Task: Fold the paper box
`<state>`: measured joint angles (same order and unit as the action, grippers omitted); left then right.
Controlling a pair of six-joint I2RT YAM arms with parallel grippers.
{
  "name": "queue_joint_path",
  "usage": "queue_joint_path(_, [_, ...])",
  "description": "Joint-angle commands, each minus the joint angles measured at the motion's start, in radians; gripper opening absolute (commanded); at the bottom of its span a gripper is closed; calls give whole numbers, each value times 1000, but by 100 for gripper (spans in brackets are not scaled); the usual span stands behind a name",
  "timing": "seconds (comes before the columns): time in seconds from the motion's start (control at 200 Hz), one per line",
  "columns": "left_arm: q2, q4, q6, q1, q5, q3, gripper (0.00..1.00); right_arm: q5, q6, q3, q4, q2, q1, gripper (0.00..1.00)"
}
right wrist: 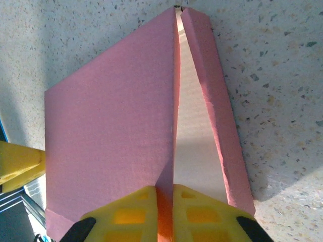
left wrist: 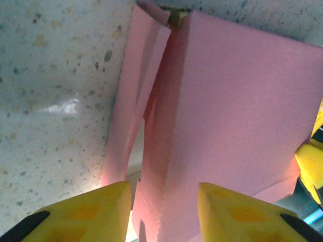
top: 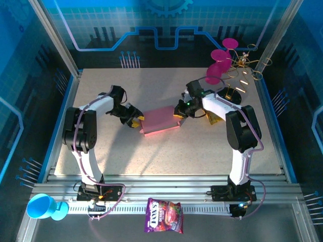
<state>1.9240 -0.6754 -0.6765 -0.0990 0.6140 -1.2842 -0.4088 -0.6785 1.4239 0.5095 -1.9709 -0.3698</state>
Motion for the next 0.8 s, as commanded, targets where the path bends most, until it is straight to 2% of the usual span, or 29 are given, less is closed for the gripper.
queue_joint_path(0.0, [15, 9, 27, -7, -43, 27, 36, 3, 37, -17, 27, -24, 7, 13])
queue_joint_path(0.395, [34, 14, 39, -25, -91, 51, 26, 39, 96, -16, 70, -39, 4, 16])
queue_joint_path(0.625, [37, -2, 44, -28, -112, 56, 19, 114, 161, -3, 143, -18, 4, 35])
queue_joint_path(0.791, [40, -29, 60, -32, -124, 47, 18, 144, 185, -10, 173, 25, 17, 41])
